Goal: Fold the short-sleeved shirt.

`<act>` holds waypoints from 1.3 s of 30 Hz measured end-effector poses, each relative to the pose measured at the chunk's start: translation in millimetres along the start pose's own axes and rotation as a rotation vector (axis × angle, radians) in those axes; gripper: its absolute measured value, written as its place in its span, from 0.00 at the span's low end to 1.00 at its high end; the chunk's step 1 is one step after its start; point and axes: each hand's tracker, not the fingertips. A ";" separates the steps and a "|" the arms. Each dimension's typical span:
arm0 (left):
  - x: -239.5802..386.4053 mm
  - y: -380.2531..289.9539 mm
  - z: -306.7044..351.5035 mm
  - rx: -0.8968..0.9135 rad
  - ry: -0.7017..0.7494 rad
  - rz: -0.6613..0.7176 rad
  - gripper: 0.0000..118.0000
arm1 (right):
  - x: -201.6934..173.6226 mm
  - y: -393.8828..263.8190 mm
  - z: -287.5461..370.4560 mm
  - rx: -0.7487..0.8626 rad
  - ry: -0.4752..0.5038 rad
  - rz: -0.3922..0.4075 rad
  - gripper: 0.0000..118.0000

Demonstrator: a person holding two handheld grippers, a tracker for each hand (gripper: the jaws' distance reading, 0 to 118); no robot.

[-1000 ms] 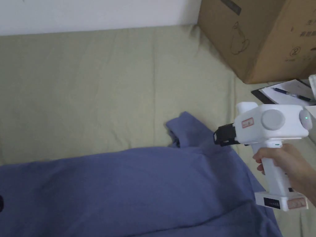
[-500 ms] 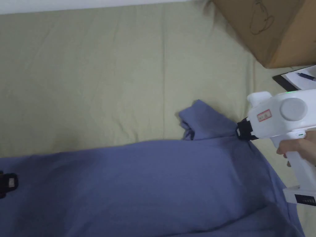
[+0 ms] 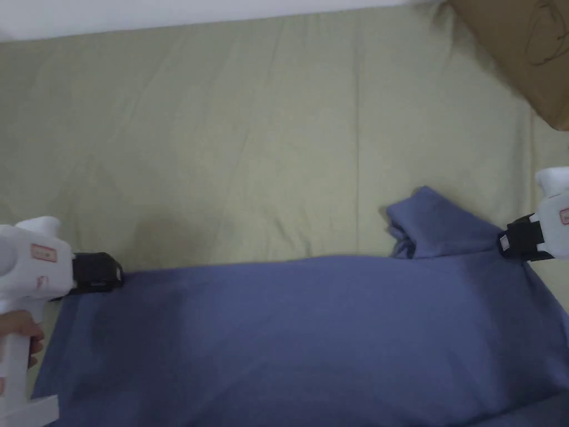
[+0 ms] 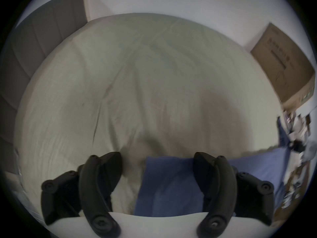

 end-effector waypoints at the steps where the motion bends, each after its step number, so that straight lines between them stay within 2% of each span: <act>1: 11.4 -3.3 1.2 -0.003 0.074 -0.084 0.46 | 0.2 -0.3 -0.2 0.002 0.000 -0.005 0.00; 2: 17.3 -2.8 9.6 0.011 0.058 -0.156 0.31 | 0.4 -0.3 -0.2 0.003 0.002 -0.013 0.00; 3: 17.8 -1.6 16.0 0.009 0.035 -0.143 0.13 | 0.5 -0.5 0.0 0.004 0.005 -0.020 0.00; 4: 17.1 0.4 19.8 0.006 0.035 -0.125 0.01 | 0.6 -0.7 0.7 0.005 0.007 -0.020 0.00; 6: 14.2 0.7 19.7 0.004 -0.029 -0.098 0.01 | 0.9 -0.7 5.7 0.012 0.004 -0.023 0.00; 11: 14.7 -2.8 34.4 0.012 -0.009 -0.127 0.01 | 1.4 -4.6 37.7 0.043 0.010 -0.023 0.00; 19: -9.2 -25.1 127.0 0.128 -0.106 -0.114 0.01 | -0.8 -40.7 127.4 0.131 0.000 -0.006 0.00; 22: -20.9 -51.1 171.4 0.193 -0.164 -0.122 0.01 | -7.9 -74.1 168.3 0.148 -0.008 0.036 0.00; 24: -28.0 -73.9 192.3 0.215 -0.152 -0.127 0.01 | -12.3 -100.4 189.5 0.149 0.008 0.057 0.00; 27: -39.8 -113.9 203.2 0.210 -0.151 -0.127 0.01 | -19.5 -149.2 207.8 0.146 0.029 0.049 0.00; 31: -56.0 -173.4 183.4 0.122 -0.145 -0.094 0.01 | -23.8 -222.4 190.8 0.057 0.052 0.026 0.00; 34: -62.0 -210.0 155.9 0.050 -0.137 -0.064 0.03 | -21.5 -264.1 158.0 -0.020 0.043 -0.046 0.01; 35: -65.2 -217.8 145.6 0.042 -0.140 -0.064 0.06 | -22.4 -273.4 147.4 -0.028 0.041 -0.033 0.09; 36: -66.6 -222.7 141.0 0.040 -0.131 -0.050 0.17 | -24.4 -278.4 141.3 -0.032 0.021 -0.026 0.26; 37: -68.3 -226.7 136.2 0.042 -0.134 -0.036 0.37 | -23.7 -282.3 134.6 -0.024 0.000 -0.016 0.40; 38: -69.9 -228.0 135.7 0.051 -0.112 -0.008 0.46 | -22.5 -283.1 130.5 -0.026 -0.040 -0.009 0.48; 39: -71.7 -228.0 136.8 0.060 -0.082 0.014 0.46 | -24.0 -283.6 130.1 -0.030 -0.065 -0.012 0.48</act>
